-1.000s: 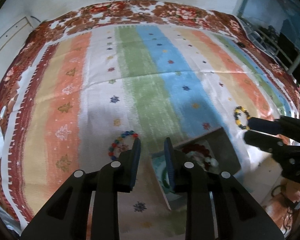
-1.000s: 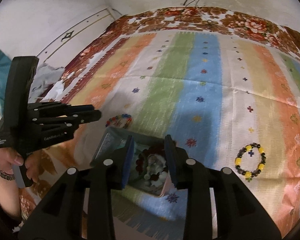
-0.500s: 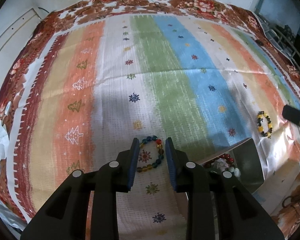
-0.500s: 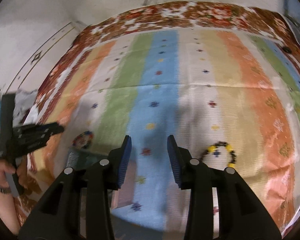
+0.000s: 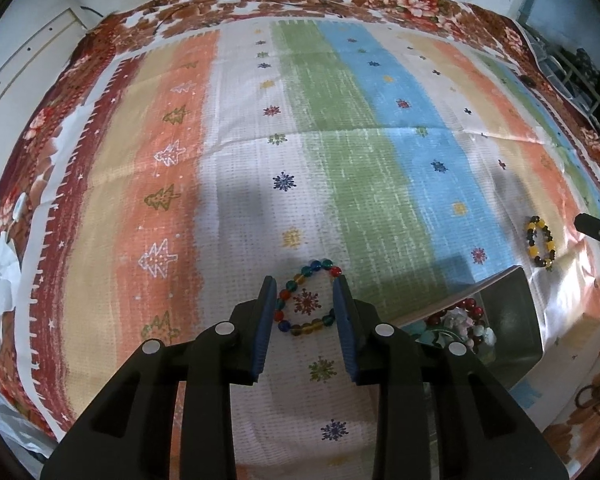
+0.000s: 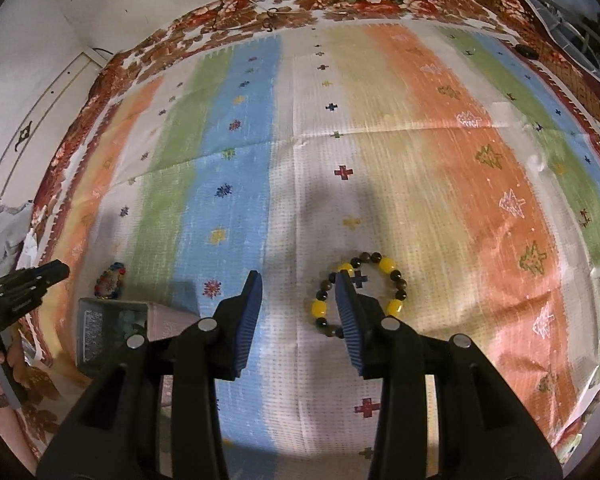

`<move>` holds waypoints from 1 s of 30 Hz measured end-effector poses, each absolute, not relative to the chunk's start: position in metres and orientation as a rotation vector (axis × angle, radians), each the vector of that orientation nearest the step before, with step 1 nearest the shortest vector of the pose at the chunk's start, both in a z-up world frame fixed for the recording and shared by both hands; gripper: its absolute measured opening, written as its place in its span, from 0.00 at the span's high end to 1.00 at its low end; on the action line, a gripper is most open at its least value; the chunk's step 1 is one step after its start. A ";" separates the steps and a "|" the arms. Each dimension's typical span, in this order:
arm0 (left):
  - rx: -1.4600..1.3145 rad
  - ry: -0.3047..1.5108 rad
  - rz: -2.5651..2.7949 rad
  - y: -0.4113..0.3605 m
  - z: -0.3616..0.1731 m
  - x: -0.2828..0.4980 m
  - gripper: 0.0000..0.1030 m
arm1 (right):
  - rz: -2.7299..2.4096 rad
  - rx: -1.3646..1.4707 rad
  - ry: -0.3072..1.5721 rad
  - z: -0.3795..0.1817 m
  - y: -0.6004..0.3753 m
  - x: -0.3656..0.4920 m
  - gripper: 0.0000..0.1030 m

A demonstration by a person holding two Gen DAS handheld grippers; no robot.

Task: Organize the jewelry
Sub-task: 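Move the left tool to the multicolour bracelet while the right tool approaches the yellow-black bracelet, then grasp the multicolour bracelet with the left tool while the right tool grasps the yellow-black bracelet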

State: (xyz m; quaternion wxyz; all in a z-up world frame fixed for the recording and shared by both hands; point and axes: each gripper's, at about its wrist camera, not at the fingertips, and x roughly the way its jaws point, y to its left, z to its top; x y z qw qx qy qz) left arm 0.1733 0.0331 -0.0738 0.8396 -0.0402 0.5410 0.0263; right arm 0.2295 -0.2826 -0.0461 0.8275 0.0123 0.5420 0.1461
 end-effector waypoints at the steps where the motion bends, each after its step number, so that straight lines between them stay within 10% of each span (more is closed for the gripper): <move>1: -0.084 1.145 0.056 0.034 -0.074 0.173 0.71 | 0.306 0.023 1.158 -0.048 -0.283 0.230 0.61; 30: 0.008 1.272 0.151 0.044 -0.112 0.191 0.66 | 0.068 -0.143 1.354 -0.109 -0.296 0.256 0.55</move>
